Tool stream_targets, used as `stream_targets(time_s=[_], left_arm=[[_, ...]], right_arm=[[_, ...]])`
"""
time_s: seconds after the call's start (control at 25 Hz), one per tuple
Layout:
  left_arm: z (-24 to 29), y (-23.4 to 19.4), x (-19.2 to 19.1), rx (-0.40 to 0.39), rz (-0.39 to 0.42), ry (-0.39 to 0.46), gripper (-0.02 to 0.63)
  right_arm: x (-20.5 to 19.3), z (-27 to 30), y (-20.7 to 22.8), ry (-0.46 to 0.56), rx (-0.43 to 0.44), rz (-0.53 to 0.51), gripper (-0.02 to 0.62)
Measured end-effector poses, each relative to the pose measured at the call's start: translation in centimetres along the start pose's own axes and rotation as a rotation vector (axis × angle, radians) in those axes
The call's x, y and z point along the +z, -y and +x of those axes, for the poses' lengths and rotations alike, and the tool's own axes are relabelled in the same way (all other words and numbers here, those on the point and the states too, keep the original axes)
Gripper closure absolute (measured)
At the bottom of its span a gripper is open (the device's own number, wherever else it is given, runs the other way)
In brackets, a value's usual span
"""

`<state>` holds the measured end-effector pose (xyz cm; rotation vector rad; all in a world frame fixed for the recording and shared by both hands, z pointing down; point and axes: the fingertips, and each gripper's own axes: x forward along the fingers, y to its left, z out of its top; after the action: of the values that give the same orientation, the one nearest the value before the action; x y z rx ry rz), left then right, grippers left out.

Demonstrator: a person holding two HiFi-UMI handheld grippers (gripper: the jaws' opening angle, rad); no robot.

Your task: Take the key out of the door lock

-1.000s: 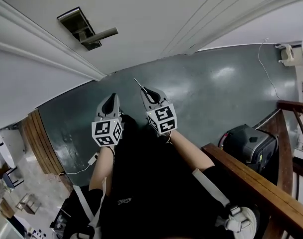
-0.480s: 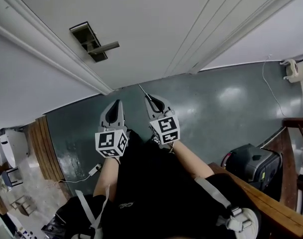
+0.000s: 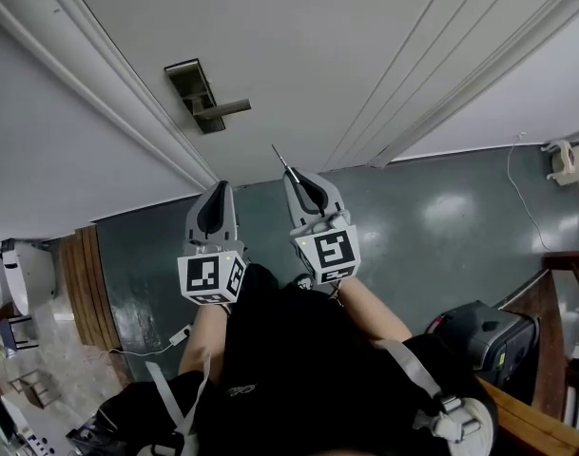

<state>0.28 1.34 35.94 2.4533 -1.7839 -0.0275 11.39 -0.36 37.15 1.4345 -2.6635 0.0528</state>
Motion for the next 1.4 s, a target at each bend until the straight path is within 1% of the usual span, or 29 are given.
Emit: stream_targets(time_s=[0.16, 0.32, 0.44, 0.52, 0.8, 1.0, 1.4], left_arm=[[-0.1, -0.8, 2.1, 0.023, 0.016, 0.042, 0.583], [-0.2, -0.7, 4.8, 0.023, 0.027, 0.098, 0.583], [-0.1, -0.7, 6.6, 0.022, 0.035, 0.127, 0.583], [0.0, -0.9, 7.2, 0.024, 0.035, 0.14, 0.583], [0.1, -1.4, 7.1, 0.03, 0.018, 0.153, 0.583], [-0.2, -1.5, 7.5, 0.034, 0.032, 0.156, 0.583], [-0.5, -1.5, 7.4, 0.034, 0.037, 0.161, 0.583]], right_arm=[[3.0, 0.0, 0.5, 0.054, -0.018, -0.038, 0.564], [5.4, -0.1, 1.0, 0.105, -0.038, -0.058, 0.564], [6.3, 0.0, 1.0, 0.126, -0.044, -0.068, 0.563], [6.7, 0.2, 0.8, 0.135, -0.048, -0.069, 0.564], [7.6, 0.2, 0.9, 0.148, -0.065, -0.083, 0.563], [8.4, 0.0, 1.0, 0.17, -0.074, -0.111, 0.563], [8.5, 0.0, 0.5, 0.175, -0.064, -0.108, 0.563]])
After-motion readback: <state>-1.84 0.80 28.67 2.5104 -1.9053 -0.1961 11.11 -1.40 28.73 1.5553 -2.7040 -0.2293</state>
